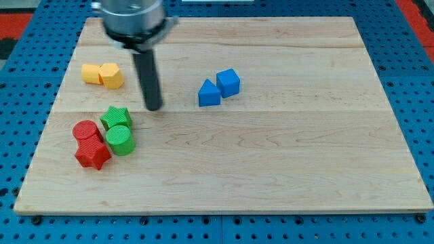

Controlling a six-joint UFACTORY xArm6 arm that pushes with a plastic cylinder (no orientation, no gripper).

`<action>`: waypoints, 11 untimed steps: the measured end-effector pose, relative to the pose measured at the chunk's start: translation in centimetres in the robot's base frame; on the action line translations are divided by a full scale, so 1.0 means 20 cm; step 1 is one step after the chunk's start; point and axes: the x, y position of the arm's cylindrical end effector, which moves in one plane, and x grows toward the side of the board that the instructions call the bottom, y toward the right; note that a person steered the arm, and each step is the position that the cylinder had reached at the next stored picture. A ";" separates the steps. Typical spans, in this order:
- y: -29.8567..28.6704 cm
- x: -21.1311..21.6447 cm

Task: Move the red star to the bottom center

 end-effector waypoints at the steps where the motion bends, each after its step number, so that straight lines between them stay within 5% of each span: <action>1: -0.46 -0.02; 2: -0.42 0.30; 3: -0.23 0.39; 4: -0.44 0.48; 6: -0.32 0.64; 9: -0.52 0.74; 11: -0.06 0.66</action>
